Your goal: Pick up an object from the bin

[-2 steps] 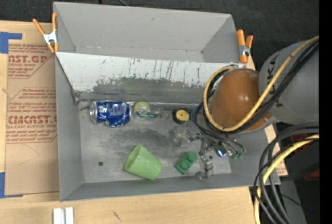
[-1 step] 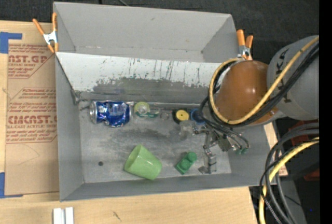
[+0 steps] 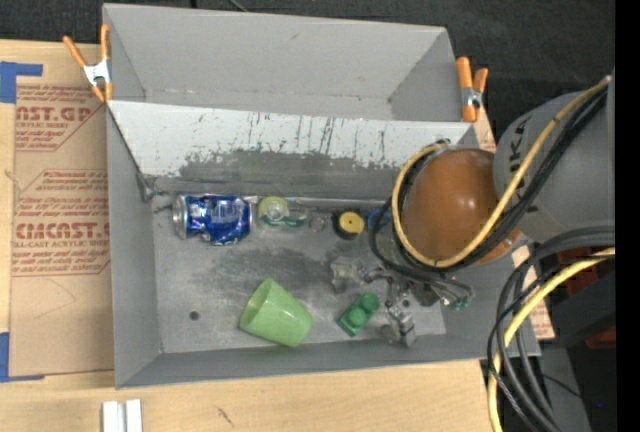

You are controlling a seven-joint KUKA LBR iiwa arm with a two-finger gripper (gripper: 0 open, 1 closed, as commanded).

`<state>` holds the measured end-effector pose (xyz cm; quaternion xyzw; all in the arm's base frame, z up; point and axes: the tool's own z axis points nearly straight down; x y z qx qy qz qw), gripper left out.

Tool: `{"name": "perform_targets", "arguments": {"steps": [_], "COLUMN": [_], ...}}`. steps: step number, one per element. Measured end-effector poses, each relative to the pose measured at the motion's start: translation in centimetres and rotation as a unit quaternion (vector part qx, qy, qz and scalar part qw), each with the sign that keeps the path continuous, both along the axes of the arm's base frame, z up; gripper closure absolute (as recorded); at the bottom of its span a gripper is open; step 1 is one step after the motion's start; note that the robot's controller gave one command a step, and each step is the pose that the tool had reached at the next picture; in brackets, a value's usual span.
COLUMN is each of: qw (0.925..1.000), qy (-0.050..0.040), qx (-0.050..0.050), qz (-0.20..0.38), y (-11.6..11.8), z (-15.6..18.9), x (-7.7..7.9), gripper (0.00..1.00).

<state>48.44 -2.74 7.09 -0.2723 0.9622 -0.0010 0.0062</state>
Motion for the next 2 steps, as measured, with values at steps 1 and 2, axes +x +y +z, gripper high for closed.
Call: {"name": "perform_targets", "arguments": {"steps": [1, 2], "qw": [1.0, 1.0], "qy": [-0.0026, -0.0006], "qx": [0.0, 0.0], "qz": [0.0, 0.0], "y": [0.08, 0.09], "z": [0.04, 0.06], "x": [0.15, 0.05], "gripper": [0.0, 1.0]}}
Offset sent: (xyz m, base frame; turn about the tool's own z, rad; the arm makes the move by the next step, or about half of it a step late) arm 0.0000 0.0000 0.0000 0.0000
